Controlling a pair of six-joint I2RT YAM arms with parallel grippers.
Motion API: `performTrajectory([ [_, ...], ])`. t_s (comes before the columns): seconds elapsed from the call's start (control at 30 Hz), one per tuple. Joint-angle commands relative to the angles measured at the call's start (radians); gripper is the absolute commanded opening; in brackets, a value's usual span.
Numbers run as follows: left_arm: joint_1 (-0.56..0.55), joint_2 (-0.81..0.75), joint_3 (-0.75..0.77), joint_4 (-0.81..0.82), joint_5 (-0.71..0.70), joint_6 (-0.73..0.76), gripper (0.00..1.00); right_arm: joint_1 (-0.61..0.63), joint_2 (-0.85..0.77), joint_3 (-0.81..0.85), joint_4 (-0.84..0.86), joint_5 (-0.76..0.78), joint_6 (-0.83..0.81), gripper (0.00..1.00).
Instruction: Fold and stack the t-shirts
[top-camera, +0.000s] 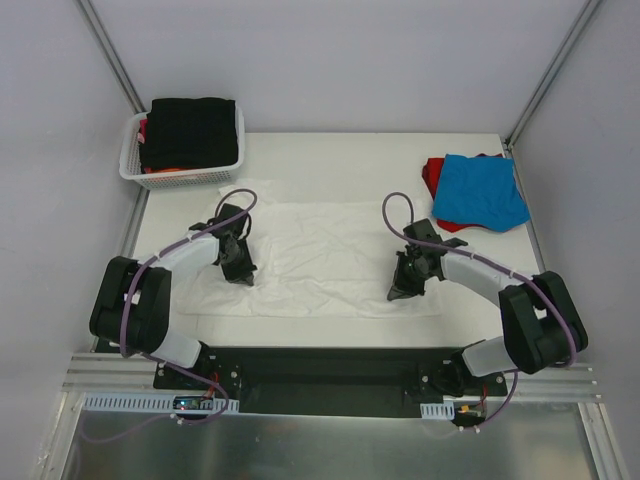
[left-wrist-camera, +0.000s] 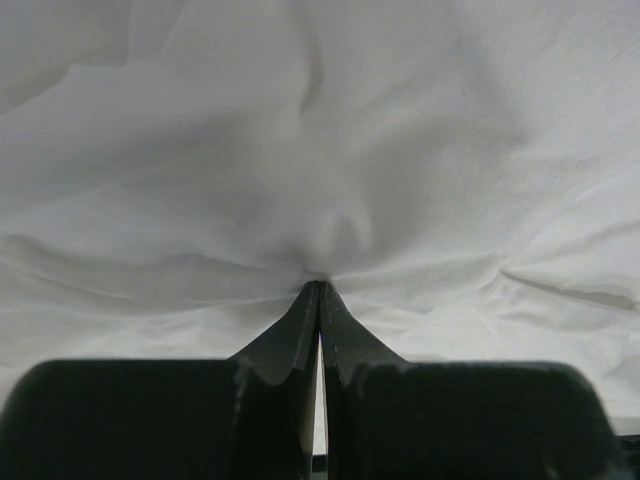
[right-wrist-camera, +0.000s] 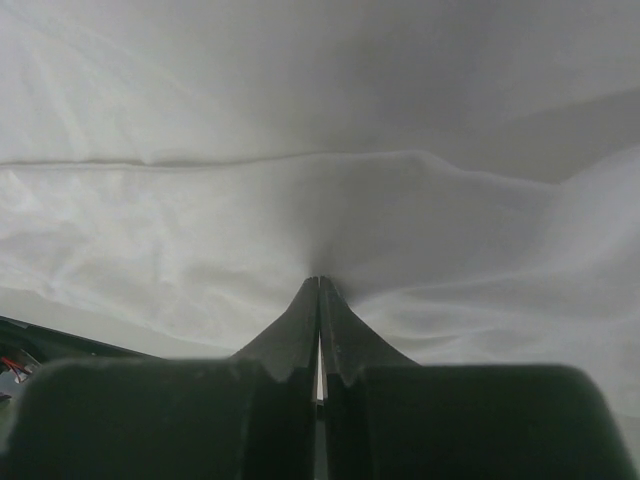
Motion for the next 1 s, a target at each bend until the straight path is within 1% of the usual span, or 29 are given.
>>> performTrajectory([
  [0.0, -0.011, -0.068, -0.06, -0.035, 0.012, -0.048, 0.0, 0.017, -0.046, -0.045, 0.026, -0.01, 0.055, 0.01],
  [0.13, -0.014, -0.12, -0.096, -0.041, 0.031, -0.073, 0.0, 0.022, -0.106, -0.093, 0.026, -0.016, 0.089, 0.01],
  [0.37, -0.02, -0.131, -0.129, -0.044, 0.036, -0.071, 0.0, 0.024, -0.227, -0.174, -0.001, -0.003, 0.144, 0.01],
  [0.53, -0.021, -0.12, -0.117, -0.047, 0.037, -0.06, 0.0, 0.024, -0.351, -0.219, -0.057, 0.011, 0.199, 0.01],
  [0.67, -0.033, -0.148, -0.085, -0.061, 0.019, -0.059, 0.0, 0.024, -0.419, -0.193, -0.107, 0.054, 0.175, 0.01],
  [0.73, -0.052, -0.188, -0.042, -0.072, -0.003, -0.059, 0.0, 0.022, -0.434, -0.109, -0.178, 0.124, 0.123, 0.01],
  [0.8, -0.055, -0.179, -0.01, -0.09, -0.011, -0.05, 0.0, 0.016, -0.405, -0.014, -0.259, 0.186, 0.08, 0.01],
  [0.83, -0.055, -0.168, 0.019, -0.098, -0.011, -0.045, 0.0, 0.007, -0.378, 0.017, -0.292, 0.28, 0.048, 0.01],
  [0.87, -0.055, -0.156, 0.03, -0.102, -0.009, -0.042, 0.0, 0.002, -0.321, 0.036, -0.322, 0.325, 0.036, 0.01],
  [0.9, -0.057, -0.14, 0.039, -0.107, -0.006, -0.036, 0.0, 0.001, -0.294, 0.072, -0.381, 0.38, 0.031, 0.01],
  [0.93, -0.058, -0.136, 0.051, -0.109, -0.007, -0.033, 0.0, -0.001, -0.275, 0.088, -0.411, 0.498, 0.032, 0.01],
  [0.97, -0.06, -0.134, 0.055, -0.11, -0.009, -0.03, 0.0, 0.001, -0.26, 0.099, -0.449, 0.549, 0.034, 0.01],
])
